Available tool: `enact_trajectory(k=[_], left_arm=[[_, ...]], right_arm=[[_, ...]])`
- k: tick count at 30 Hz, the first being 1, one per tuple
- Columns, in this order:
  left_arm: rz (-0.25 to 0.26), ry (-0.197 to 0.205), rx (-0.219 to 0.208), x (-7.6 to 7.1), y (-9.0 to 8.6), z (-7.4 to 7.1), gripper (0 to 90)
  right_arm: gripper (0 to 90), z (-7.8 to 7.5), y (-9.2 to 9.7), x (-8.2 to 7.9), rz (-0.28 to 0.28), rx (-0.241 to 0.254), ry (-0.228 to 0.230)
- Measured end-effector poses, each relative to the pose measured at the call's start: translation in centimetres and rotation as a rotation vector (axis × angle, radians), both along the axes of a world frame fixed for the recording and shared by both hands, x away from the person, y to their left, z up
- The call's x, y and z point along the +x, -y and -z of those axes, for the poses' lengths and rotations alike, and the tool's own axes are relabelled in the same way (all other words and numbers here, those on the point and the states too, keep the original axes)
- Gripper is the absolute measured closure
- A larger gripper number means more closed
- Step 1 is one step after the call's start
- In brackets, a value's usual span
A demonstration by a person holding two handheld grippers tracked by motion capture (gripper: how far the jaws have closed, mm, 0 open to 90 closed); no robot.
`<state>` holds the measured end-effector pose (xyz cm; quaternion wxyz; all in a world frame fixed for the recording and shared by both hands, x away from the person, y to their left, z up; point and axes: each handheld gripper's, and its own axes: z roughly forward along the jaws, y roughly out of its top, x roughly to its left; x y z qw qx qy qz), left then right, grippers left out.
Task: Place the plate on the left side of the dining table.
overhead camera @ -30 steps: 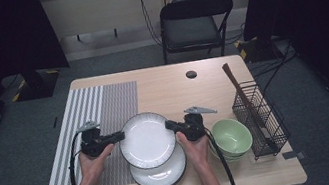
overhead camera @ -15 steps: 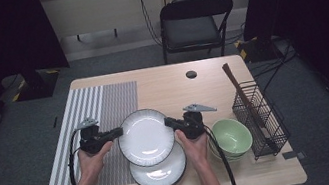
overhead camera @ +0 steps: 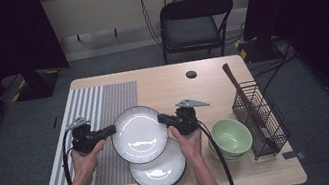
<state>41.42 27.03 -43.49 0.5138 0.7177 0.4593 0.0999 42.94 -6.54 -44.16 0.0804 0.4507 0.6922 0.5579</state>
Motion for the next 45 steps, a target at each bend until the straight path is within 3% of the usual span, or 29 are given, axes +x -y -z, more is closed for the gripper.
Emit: enact_trajectory(k=[20,34,45], left_arm=[[-0.022,0.046,0.02,0.8,-2.4,-2.4,86.8],[-0.055,0.05,0.032,1.6,-3.9,-3.5,87.0],[-0.083,0.06,0.037,2.9,-6.2,-4.8,87.2]], right_arm=[[86.0,-2.0,-2.3,1.9,-0.04,0.003,0.021],[85.9,-3.4,-4.0,3.8,-0.077,-0.001,0.023],[85.9,-4.8,-6.3,5.7,-0.101,-0.002,0.038]])
